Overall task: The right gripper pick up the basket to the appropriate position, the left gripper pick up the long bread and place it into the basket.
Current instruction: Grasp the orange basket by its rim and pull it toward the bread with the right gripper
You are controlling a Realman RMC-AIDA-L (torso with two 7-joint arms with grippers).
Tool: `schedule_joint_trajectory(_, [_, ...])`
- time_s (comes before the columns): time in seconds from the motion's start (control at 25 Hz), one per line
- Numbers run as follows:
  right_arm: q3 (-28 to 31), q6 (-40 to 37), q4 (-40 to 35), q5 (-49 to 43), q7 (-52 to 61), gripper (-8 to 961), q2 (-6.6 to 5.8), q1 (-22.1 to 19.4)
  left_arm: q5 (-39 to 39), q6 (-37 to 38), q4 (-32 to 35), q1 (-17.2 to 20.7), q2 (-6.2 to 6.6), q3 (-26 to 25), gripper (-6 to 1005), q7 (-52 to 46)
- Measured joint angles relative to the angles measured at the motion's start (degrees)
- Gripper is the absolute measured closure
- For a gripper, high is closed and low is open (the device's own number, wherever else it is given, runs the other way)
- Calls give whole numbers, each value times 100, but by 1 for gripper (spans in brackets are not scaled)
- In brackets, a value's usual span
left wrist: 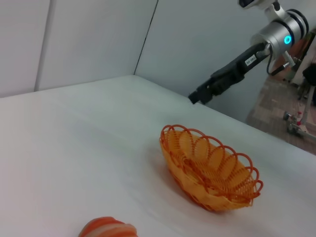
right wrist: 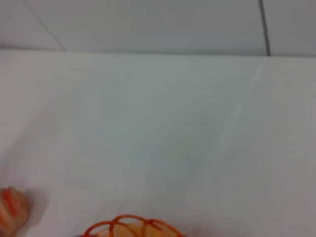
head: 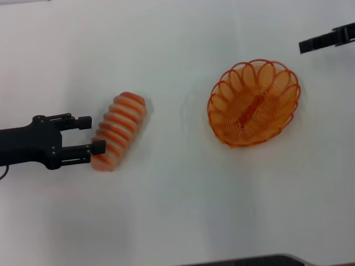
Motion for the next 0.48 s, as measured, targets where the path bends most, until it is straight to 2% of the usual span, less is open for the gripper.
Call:
schedule_joint_trajectory(0.2, [-612,212,18,-12,120,273,63,47,-3,2,9,-11,-1,-7,248,11])
schedule_joint_trajectory(0.48, [-1140,298,31,-17,124,272,220,109,1,29,9,-19,-12,-8,248,25])
